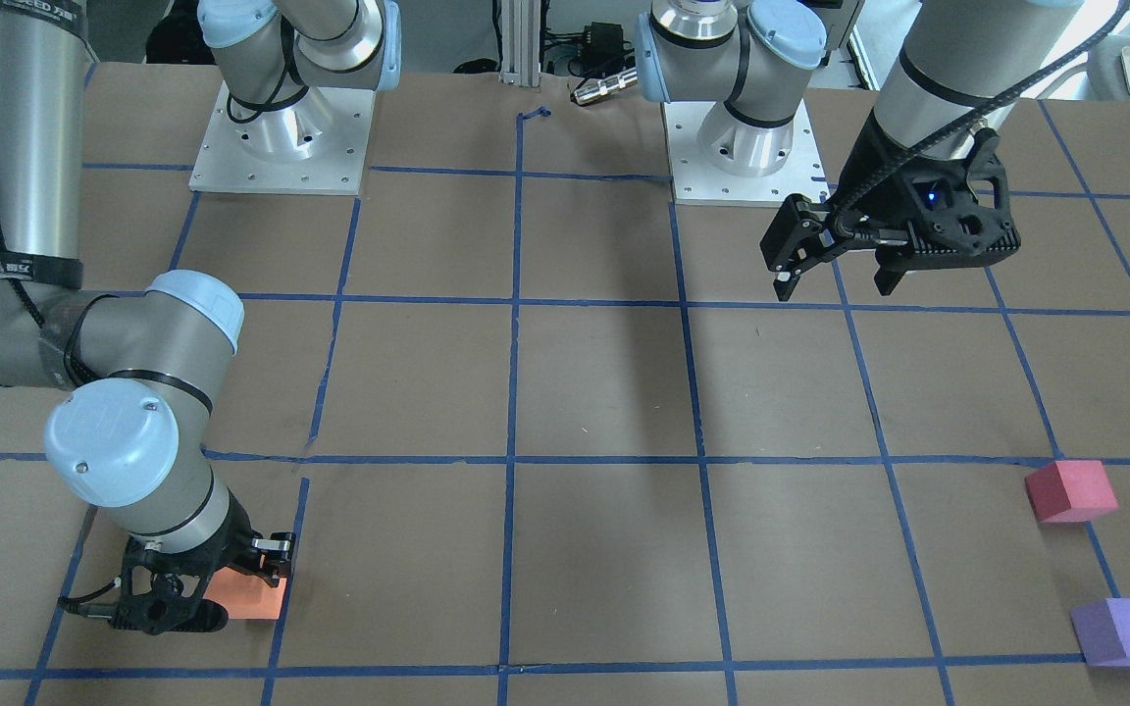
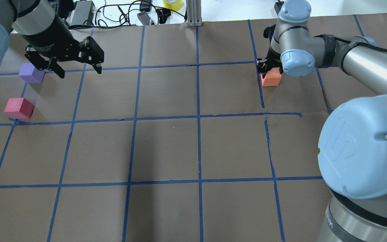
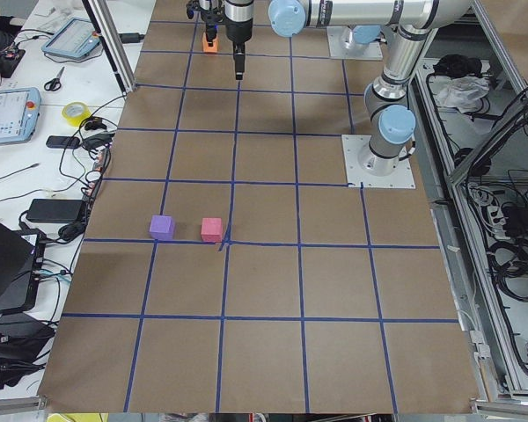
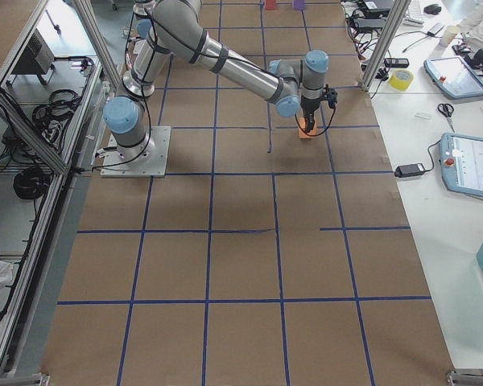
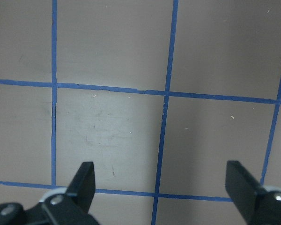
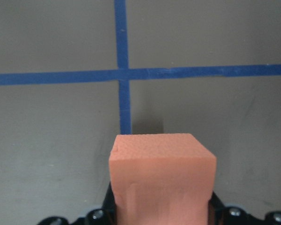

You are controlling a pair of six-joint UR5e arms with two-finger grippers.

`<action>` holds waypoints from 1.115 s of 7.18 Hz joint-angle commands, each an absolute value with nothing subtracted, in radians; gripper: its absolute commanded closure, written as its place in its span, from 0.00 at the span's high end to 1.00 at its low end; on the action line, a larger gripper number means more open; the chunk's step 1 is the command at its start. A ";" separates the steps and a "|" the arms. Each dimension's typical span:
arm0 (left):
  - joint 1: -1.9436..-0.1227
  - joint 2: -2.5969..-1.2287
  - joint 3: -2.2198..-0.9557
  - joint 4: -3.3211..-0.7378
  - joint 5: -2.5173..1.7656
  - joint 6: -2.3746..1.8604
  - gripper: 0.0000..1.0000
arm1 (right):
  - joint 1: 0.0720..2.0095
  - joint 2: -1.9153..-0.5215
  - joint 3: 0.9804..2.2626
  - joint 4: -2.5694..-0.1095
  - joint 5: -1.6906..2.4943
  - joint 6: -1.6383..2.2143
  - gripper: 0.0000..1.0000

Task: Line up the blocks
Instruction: 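Close the right gripper on the orange cube and lift it, then carry the orange cube with the right gripper toward the table center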

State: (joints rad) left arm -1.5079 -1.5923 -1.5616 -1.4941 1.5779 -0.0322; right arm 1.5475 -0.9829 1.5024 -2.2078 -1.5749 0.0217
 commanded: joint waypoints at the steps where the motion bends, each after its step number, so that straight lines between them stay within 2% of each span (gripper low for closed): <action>1: -1.508 -1.592 -1.562 -1.494 1.578 -0.032 1.00 | 1.688 -1.006 1.422 -2.165 -1.539 0.199 0.20; 3: -1.508 -1.592 -1.562 -1.494 1.578 -0.032 1.00 | 1.851 -1.002 1.399 -2.138 -1.542 0.375 0.21; 4: -1.508 -1.594 -1.562 -1.494 1.578 -0.032 1.00 | 1.903 -0.993 1.397 -2.140 -1.543 0.385 0.25; 5: -1.508 -1.592 -1.562 -1.494 1.578 -0.032 1.00 | 1.946 -0.973 1.397 -2.141 -1.552 0.393 0.24; 8: -1.508 -1.594 -1.562 -1.494 1.578 -0.032 1.00 | 1.960 -0.888 1.382 -2.173 -1.624 0.367 0.21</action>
